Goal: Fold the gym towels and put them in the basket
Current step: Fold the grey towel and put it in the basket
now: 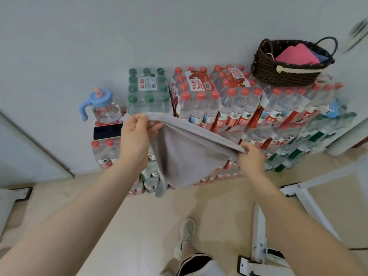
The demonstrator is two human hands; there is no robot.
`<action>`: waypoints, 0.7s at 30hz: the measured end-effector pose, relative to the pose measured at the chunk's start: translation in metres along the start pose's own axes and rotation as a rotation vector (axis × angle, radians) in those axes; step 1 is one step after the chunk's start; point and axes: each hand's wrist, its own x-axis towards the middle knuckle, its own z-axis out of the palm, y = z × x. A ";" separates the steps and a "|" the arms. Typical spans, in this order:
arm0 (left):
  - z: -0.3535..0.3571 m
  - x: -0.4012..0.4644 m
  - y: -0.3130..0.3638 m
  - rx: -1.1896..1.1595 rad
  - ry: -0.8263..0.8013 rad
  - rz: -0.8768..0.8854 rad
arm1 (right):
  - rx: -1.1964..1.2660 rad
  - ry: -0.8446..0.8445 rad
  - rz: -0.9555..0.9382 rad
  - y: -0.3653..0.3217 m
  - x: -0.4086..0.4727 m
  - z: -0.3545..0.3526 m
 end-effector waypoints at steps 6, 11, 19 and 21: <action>-0.027 -0.008 -0.018 0.286 0.095 -0.042 | 1.085 -0.109 0.468 -0.047 -0.004 -0.039; -0.028 0.007 -0.016 0.243 0.081 -0.093 | 0.457 0.054 0.191 -0.046 0.011 -0.045; 0.013 0.061 -0.030 0.114 -0.004 -0.180 | 0.213 -0.006 0.092 -0.051 0.078 -0.059; 0.028 0.082 -0.032 0.104 -0.003 -0.167 | 0.280 -0.078 0.180 -0.062 0.104 -0.061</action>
